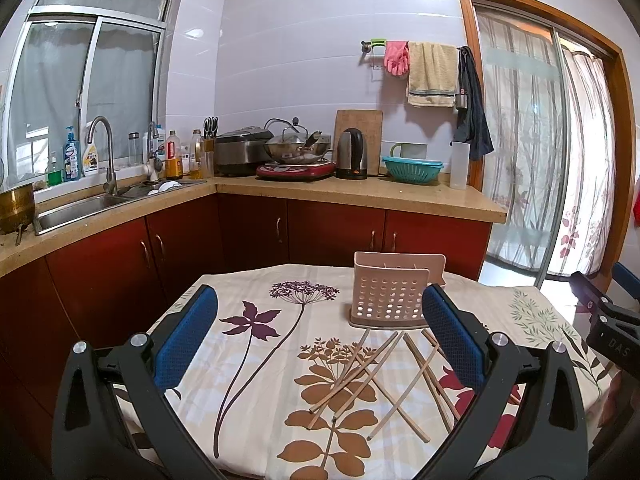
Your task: Organize utensils
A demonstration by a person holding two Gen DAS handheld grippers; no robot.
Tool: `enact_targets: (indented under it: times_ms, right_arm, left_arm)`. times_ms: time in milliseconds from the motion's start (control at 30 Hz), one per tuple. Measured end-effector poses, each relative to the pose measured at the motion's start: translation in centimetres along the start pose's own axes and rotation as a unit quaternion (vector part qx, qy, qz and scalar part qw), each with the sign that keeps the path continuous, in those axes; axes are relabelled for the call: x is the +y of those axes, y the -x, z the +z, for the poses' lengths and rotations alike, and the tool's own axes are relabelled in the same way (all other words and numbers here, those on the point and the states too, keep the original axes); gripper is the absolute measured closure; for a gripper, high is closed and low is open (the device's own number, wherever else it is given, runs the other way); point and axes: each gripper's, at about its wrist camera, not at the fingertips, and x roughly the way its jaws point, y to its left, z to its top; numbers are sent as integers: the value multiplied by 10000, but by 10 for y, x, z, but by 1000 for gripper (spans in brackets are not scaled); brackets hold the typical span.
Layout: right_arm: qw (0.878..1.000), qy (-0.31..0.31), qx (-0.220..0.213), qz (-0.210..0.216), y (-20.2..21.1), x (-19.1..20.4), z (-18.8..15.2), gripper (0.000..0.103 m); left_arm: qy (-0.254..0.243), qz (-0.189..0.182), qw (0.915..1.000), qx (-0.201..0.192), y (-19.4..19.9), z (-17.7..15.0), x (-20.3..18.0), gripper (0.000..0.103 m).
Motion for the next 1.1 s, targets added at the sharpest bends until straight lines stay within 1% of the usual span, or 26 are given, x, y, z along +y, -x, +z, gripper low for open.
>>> enact_targets:
  times_ms: [1100]
  right_arm:
    - [10000, 13, 2, 0, 1, 0, -1, 6]
  left_arm:
    - [-3, -8, 10000, 12, -2, 1, 1, 3]
